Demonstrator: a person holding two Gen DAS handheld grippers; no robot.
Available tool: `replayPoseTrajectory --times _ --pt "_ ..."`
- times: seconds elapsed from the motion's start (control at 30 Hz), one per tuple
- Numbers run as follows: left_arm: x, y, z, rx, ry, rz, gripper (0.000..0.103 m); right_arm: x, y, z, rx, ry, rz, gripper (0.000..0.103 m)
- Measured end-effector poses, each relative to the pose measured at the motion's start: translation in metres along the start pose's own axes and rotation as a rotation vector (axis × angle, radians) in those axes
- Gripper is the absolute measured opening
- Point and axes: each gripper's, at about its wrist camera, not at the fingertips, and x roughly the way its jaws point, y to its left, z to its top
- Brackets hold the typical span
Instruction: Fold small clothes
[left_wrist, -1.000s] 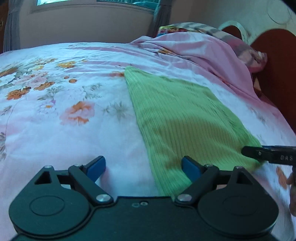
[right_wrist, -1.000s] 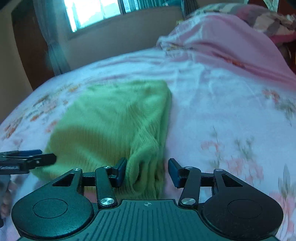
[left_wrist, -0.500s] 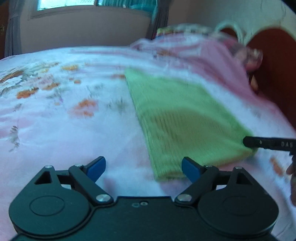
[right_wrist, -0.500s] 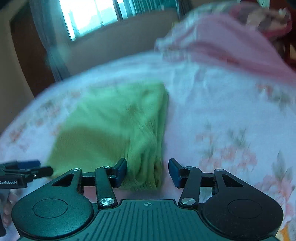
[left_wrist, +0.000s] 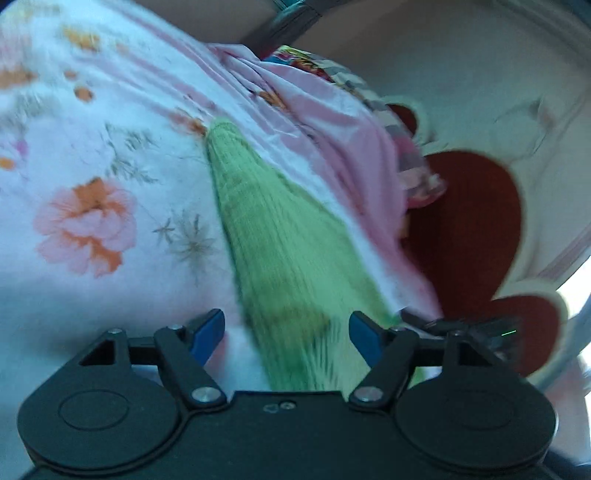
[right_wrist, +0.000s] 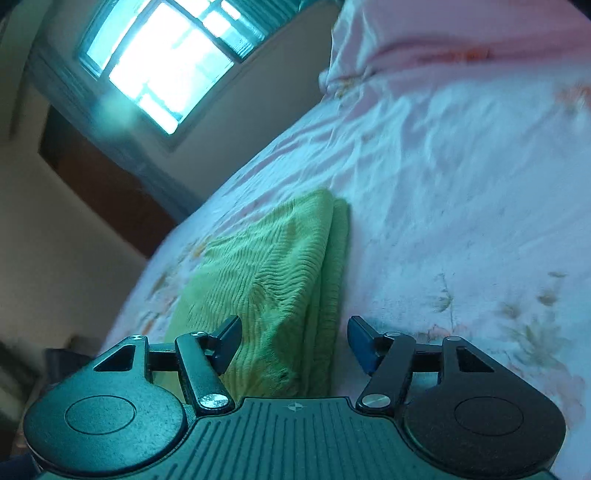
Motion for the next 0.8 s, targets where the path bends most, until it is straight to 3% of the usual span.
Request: replayPoseTrajectory --times 0.13,0.47,0.57,0.63,0.67,0.73,0.77,0.8 --pt "0.019 0.018 0.018 -0.038 0.013 -0.1 0.072 0.017 -0.019 0.017 0.016 0.063 0.099 0.063" --pt "0.061 0.02 0.044 0.046 0.034 -0.144 0.071 0.077 -0.033 0.058 0.023 0.152 0.216 0.063" --pt "0.06 0.027 0.047 0.027 0.027 -0.112 0.046 0.085 -0.032 0.063 0.013 0.162 0.241 0.063" --pt "0.059 0.03 0.047 0.016 0.016 -0.092 0.04 0.087 -0.025 0.061 -0.023 0.154 0.207 0.061" --pt "0.058 0.027 0.045 0.04 0.015 -0.067 0.038 0.089 -0.015 0.058 -0.054 0.151 0.164 0.053" --pt "0.06 0.01 0.043 0.133 0.004 0.006 0.033 0.093 0.003 0.055 -0.134 0.145 0.062 0.047" --pt "0.059 0.004 0.043 0.148 -0.006 0.027 0.031 0.093 0.016 0.053 -0.168 0.138 0.02 0.036" --pt "0.055 -0.002 0.042 0.161 -0.017 0.044 0.028 0.09 0.032 0.051 -0.214 0.121 -0.01 0.032"
